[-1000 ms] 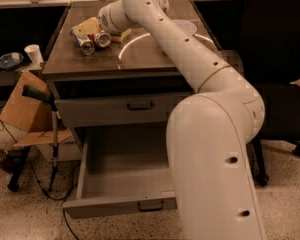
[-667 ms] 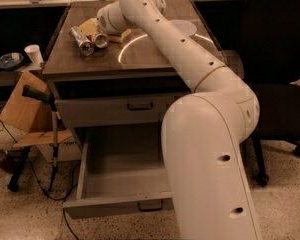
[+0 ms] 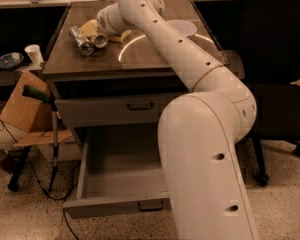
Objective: Place coke can into middle drawer
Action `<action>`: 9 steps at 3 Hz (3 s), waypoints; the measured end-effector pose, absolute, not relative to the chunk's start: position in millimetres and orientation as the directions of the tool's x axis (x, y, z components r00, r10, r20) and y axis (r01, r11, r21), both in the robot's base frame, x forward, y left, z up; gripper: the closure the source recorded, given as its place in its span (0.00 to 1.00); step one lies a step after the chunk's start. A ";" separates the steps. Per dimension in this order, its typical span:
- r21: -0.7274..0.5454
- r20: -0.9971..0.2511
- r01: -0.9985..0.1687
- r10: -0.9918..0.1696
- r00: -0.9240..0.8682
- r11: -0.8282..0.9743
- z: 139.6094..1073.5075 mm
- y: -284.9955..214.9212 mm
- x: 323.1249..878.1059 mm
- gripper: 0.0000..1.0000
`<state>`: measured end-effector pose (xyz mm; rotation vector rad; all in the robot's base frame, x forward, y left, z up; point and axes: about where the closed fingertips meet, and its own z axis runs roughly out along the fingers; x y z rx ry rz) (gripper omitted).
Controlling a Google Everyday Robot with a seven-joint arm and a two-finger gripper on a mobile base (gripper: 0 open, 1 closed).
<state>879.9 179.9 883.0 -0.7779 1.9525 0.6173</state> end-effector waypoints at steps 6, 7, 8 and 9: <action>0.039 -0.827 -0.678 -0.358 -0.434 0.734 866.4 173.0 880.8 0.44; 0.024 -0.809 -0.680 -0.386 -0.444 0.732 861.7 174.7 879.4 0.61; 0.012 -0.800 -0.678 -0.400 -0.448 0.735 861.4 173.3 879.0 0.85; -0.006 -0.802 -0.669 -0.403 -0.440 0.743 868.9 167.5 879.5 1.00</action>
Offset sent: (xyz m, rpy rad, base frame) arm 0.0002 -0.0121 0.0040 -0.0327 -0.0086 -0.0428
